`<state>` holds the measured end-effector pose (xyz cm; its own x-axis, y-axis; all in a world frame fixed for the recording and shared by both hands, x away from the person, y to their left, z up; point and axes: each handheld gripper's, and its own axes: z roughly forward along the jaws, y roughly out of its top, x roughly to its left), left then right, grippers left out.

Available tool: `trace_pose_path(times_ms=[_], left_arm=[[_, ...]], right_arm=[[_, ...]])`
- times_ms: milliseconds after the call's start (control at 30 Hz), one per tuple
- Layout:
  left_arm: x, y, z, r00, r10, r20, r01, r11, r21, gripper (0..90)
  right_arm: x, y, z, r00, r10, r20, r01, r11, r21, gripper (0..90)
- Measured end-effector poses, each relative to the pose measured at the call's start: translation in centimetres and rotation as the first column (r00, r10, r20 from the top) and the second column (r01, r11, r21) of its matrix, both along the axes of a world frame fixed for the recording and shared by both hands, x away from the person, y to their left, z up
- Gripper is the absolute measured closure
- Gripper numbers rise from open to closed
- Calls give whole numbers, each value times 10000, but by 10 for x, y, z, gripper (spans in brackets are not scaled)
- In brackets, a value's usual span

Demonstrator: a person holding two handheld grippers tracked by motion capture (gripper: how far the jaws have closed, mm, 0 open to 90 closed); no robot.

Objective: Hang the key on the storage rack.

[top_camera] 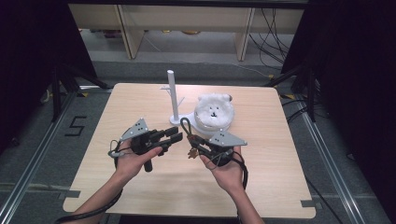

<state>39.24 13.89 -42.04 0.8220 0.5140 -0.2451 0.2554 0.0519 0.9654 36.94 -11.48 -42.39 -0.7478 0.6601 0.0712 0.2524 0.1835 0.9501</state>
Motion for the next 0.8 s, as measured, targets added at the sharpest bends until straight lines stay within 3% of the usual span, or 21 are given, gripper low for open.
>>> trace_pose_path(times_ms=[33,267,333,467,633,667,700,800], left_arm=[[0,-1,1,10000,-37,17,37,10000,16,651],[2,-5,4,9997,-203,-115,201,9996,-183,690],[3,-5,4,9996,-226,-181,221,9994,-283,703],[4,-6,4,9995,-247,-217,240,9992,-313,737],[4,-5,4,9990,-234,-392,218,9989,-409,789],[4,-5,4,9988,-225,-437,206,9989,-419,803],[5,-5,4,9984,-252,-497,228,9986,-477,810],[4,-5,4,9985,-252,-491,232,9989,-395,831]], right_arm=[[0,3,-1,9999,127,-44,-126,9997,223,791],[1,3,1,9991,125,400,-125,9999,16,790],[0,5,0,9996,238,156,-240,9997,90,791],[-1,7,-2,9997,193,140,-196,9997,175,790],[-1,8,-2,9995,276,168,-278,9995,118,790],[0,8,-2,9987,289,421,-290,9996,26,790],[-1,8,-2,9993,313,187,-315,9994,129,790],[-1,10,-3,9994,321,103,-322,9995,76,790]])
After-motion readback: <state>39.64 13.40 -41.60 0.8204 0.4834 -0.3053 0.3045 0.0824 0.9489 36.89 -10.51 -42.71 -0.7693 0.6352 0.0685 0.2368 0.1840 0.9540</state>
